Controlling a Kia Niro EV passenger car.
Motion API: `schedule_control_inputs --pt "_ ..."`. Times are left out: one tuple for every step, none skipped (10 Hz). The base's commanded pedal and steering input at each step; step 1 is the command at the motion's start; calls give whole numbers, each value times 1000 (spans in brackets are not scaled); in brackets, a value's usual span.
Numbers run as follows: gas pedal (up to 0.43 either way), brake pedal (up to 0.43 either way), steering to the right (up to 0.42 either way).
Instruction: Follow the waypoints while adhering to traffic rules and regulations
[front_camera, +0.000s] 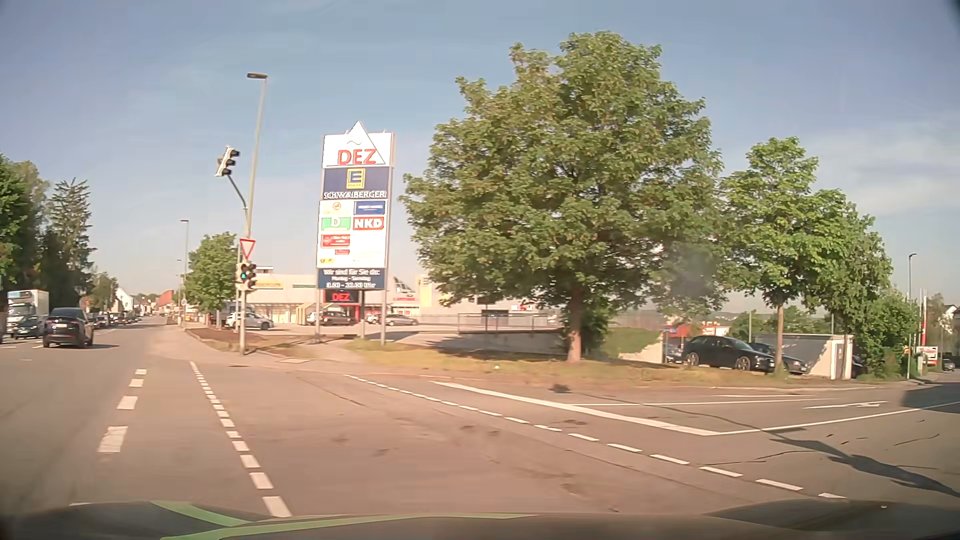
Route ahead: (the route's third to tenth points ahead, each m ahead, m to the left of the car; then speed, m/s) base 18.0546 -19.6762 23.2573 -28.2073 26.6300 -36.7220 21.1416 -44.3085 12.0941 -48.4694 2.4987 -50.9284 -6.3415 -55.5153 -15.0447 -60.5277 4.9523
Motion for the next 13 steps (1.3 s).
schedule_control_inputs --pt "20 0 411" --pt "59 0 415" --pt "67 0 425" --pt "67 0 432" --pt "67 0 435" --pt "67 0 436" --pt "67 0 437" --pt "87 0 437" --pt "87 0 435" --pt "98 0 430" --pt "98 0 425" --pt "98 0 419" --pt "110 0 410"
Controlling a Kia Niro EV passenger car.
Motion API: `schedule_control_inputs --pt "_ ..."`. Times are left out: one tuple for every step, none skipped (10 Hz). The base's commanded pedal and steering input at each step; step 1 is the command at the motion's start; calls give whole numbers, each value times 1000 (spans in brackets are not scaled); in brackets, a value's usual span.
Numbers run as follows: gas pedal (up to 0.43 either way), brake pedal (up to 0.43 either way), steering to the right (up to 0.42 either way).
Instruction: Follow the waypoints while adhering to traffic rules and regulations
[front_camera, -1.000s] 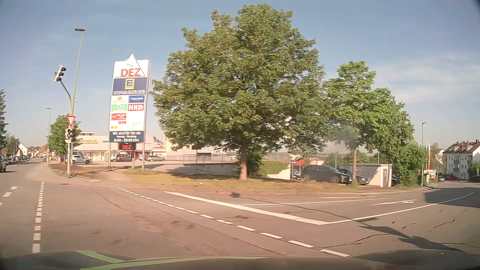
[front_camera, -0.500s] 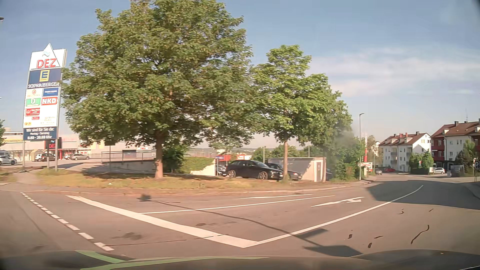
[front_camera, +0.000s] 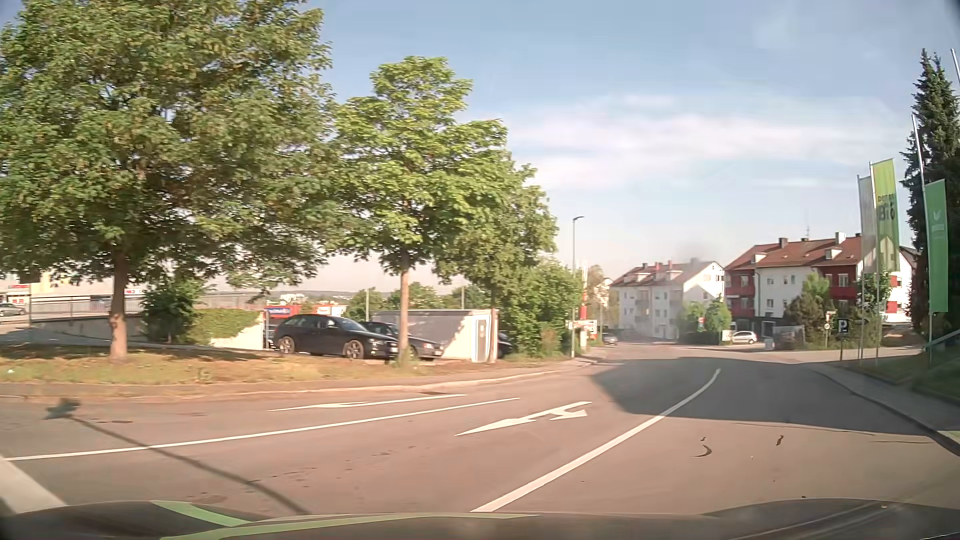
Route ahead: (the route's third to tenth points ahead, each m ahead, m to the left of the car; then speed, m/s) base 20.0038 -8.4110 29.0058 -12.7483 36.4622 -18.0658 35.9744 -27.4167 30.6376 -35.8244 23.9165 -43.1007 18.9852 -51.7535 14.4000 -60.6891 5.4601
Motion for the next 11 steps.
schedule_control_inputs --pt "118 0 397" --pt "118 0 383" --pt "118 0 363" --pt "118 0 337" --pt "118 0 311" --pt "118 0 267" --pt "118 0 223" --pt "118 0 176" --pt "118 0 143" --pt "118 0 103" --pt "118 0 74"
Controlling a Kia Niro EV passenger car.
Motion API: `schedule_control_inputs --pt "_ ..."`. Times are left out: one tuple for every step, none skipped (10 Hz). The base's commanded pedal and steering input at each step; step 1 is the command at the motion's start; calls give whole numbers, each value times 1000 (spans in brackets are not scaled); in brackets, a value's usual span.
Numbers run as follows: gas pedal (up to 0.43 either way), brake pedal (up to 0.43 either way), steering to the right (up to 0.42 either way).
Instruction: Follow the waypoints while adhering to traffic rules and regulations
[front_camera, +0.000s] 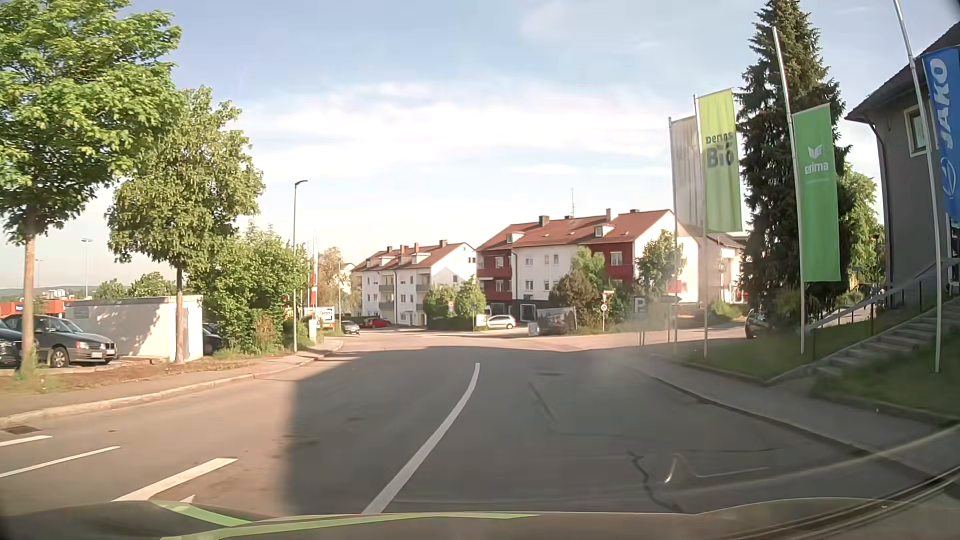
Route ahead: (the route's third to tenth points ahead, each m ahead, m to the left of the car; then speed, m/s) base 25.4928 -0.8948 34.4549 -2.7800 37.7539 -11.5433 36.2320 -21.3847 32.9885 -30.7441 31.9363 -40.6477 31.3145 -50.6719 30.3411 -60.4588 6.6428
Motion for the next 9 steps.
schedule_control_inputs --pt "118 0 57" --pt "118 0 41" --pt "118 0 29" --pt "110 0 22" --pt "110 0 20" --pt "87 0 19" --pt "0 0 19" --pt "0 0 19" --pt "0 0 19"
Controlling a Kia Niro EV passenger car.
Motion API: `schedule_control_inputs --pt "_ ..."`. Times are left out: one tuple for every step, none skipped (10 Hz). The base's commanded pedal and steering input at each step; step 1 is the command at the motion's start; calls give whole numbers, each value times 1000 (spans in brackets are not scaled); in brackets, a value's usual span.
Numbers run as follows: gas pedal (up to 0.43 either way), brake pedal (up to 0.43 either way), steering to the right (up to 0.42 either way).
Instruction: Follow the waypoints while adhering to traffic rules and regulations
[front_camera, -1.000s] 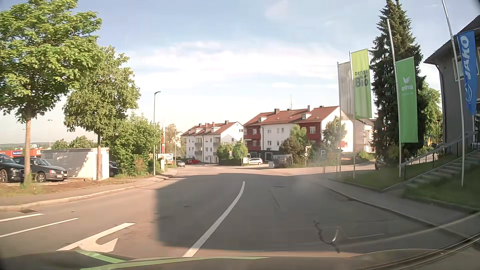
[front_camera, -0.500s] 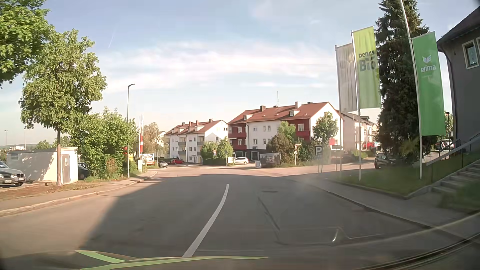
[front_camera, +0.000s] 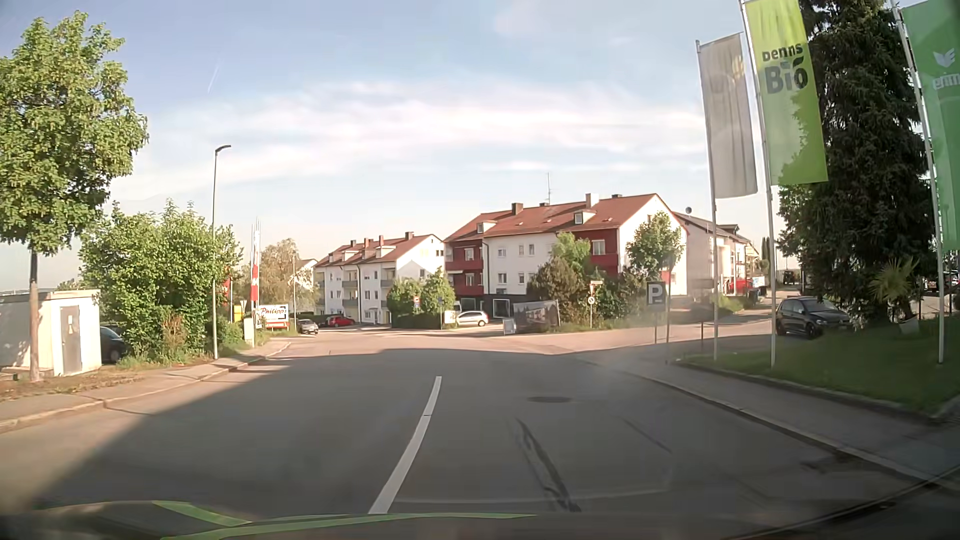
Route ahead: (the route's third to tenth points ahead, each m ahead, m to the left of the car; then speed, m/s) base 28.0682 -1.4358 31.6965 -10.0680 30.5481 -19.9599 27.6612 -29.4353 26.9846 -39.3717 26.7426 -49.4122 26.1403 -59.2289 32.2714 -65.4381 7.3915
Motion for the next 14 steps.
schedule_control_inputs --pt "0 0 19" --pt "0 0 19" --pt "0 0 19" --pt "0 0 18" --pt "0 43 16" --pt "0 98 12" --pt "0 128 8" --pt "0 134 4" --pt "0 134 4" --pt "0 140 4" --pt "0 159 5" --pt "0 195 5" --pt "0 207 5" --pt "0 226 5"
